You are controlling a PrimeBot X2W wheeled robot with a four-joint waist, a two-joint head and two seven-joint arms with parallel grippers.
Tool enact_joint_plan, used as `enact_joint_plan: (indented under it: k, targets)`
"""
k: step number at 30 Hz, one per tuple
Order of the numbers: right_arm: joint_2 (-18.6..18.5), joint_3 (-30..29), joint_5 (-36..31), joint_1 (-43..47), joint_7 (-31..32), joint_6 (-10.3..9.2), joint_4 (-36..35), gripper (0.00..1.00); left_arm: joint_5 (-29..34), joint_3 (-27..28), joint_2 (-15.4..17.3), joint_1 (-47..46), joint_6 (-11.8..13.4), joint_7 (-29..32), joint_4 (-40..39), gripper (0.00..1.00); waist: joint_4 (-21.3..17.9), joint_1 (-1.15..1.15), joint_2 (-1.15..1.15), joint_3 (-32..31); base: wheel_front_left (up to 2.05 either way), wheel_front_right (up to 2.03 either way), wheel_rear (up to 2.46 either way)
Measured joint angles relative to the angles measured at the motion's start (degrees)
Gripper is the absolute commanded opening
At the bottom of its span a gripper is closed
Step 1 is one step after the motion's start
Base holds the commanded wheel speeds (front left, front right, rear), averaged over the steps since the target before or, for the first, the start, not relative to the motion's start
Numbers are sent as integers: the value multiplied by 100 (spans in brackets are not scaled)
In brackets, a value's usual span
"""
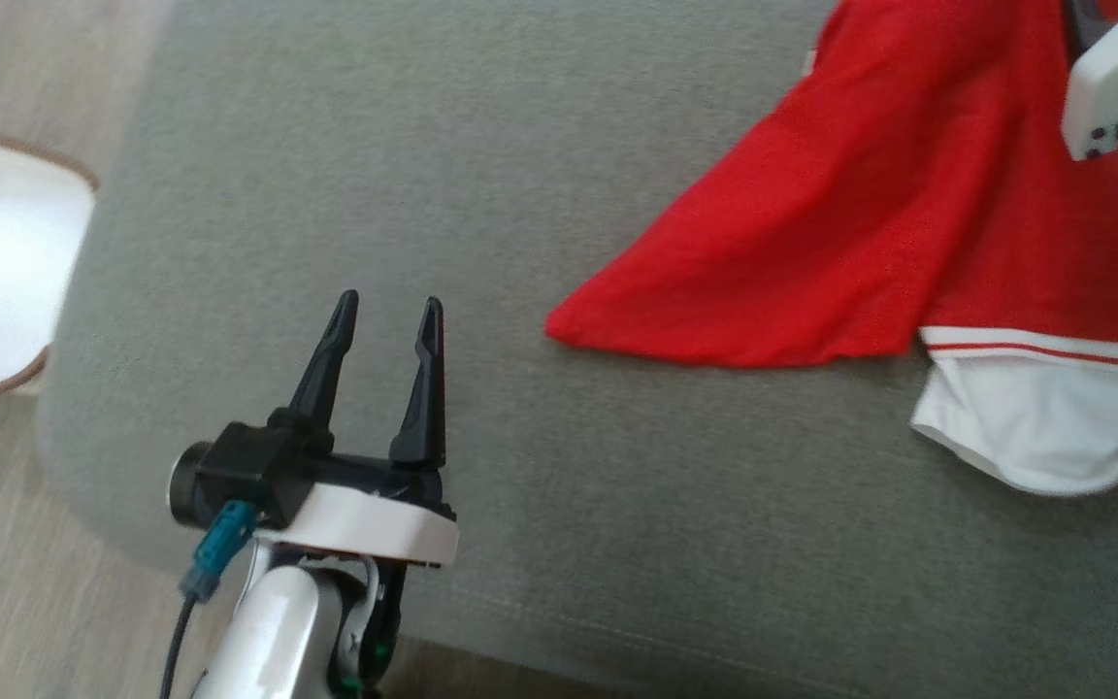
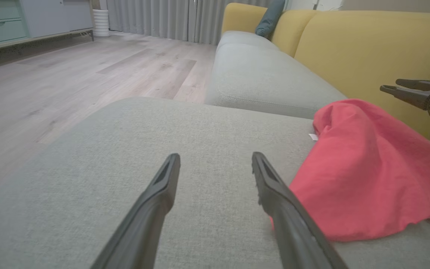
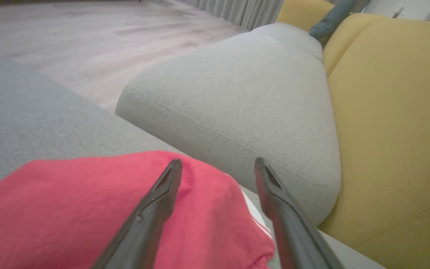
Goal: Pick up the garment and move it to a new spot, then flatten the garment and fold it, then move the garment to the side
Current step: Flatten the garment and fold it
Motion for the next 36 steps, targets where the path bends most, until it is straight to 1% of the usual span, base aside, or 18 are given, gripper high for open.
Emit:
enact_joint_plan:
  k: [4, 9, 12, 17, 22, 26, 29, 33, 36]
  targets:
    - [164, -282, 13, 53, -291, 0, -80, 100, 70, 62, 1, 3, -10, 0, -1, 100, -302, 0, 0, -99, 0, 0, 0]
    - [369, -632, 165, 654, -447, 0, -664, 100, 114, 191, 1, 10, -54, -27, 9, 100, -756, 0, 0, -309, 0, 0, 0]
    - [504, -812, 269, 1345, -452, -1, -1183, 100, 147, 198, 1, 28, -81, -34, 41, 100, -1033, 0, 0, -465, 0, 0, 0]
    - [522, -1315, 367, 2805, -461, 0, -2267, 100, 147, 191, 2, 169, -104, -34, 96, 100, -1407, 0, 0, -746, 0, 0, 0]
    - [872, -1848, 466, 4237, -328, -1, -3177, 100, 147, 189, 3, 271, -109, -34, 143, 100, -1677, 0, 0, -952, 0, 0, 0]
    - [1232, -2150, 493, 4932, 42, -1, -3758, 100, 147, 182, 3, 271, -113, -34, 194, 100, -1754, -1, 0, -1035, 0, 0, 0]
    - [1426, -2305, 444, 5146, 313, -1, -4002, 100, 147, 168, 3, 271, -160, -34, 216, 100, -1715, 0, 0, -1036, 0, 0, 0]
    - [1535, -2459, 423, 5171, 662, -1, -4045, 100, 148, 158, 3, 271, -204, -34, 246, 100, -1604, 0, 0, -1030, 0, 0, 0]
    - [1553, -2654, 368, 5163, 996, -1, -3862, 100, 148, 157, 3, 271, -204, -34, 255, 100, -1503, -1, 0, -1030, 0, 0, 0]
